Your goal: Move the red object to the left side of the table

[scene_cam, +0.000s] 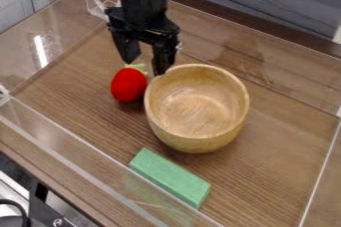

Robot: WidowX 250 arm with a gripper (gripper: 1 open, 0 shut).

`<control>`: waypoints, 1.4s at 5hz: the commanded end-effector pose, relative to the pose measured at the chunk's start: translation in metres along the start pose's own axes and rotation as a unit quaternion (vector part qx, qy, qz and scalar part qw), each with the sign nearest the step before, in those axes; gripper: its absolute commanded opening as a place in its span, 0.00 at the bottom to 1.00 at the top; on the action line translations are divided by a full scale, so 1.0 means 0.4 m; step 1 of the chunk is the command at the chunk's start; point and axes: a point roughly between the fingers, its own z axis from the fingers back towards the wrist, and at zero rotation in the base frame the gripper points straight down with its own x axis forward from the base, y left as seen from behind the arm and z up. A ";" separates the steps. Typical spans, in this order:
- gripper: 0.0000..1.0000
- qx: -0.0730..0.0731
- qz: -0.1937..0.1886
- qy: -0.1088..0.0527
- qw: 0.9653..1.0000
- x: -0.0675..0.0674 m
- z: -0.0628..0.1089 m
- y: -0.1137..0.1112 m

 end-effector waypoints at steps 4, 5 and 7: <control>0.00 0.017 0.053 0.023 0.998 -0.052 -0.065 0.017; 0.00 0.017 0.034 0.026 0.999 -0.057 -0.075 -0.011; 0.00 0.010 0.046 0.002 0.999 -0.082 -0.016 0.001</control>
